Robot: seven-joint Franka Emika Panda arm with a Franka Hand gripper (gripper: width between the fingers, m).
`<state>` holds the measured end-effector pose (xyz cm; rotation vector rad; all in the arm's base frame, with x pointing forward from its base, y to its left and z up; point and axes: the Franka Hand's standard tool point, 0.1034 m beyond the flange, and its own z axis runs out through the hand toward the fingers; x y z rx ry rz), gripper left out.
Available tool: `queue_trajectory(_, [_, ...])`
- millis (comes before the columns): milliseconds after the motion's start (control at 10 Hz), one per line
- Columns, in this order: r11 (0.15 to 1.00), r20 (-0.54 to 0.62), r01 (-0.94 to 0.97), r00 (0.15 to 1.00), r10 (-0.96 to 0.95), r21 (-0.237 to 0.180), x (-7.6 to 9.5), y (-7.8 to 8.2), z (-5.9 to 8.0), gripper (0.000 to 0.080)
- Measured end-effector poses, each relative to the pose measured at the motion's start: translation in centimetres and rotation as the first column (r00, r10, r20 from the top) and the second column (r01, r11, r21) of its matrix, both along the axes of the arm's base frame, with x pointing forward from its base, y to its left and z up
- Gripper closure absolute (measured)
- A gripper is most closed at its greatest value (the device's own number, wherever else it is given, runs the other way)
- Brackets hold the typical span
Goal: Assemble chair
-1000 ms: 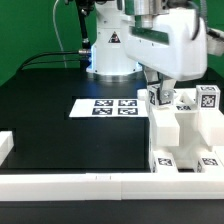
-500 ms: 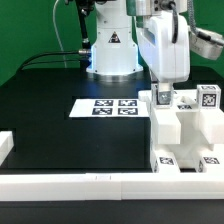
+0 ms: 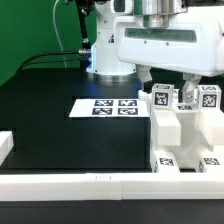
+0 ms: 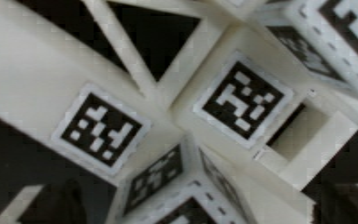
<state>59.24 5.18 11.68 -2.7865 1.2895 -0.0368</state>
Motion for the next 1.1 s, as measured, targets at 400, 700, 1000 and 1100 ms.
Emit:
queue_trajectory(400, [0.974, 0.004, -0.224, 0.974, 0.224, -0.033, 0.02, -0.25, 0.03, 0.0181])
queue_trajectory(700, [0.992, 0.002, -0.126, 0.992, 0.126, -0.026, 0.02, -0.24, 0.02, 0.0452])
queue_trajectory(1000, [0.995, -0.011, 0.101, 0.995, -0.101, -0.014, 0.02, -0.47, 0.03, 0.0519])
queue_trajectory(1100, [0.966, -0.015, 0.257, 0.966, -0.257, -0.008, 0.02, -0.53, 0.02, 0.0519])
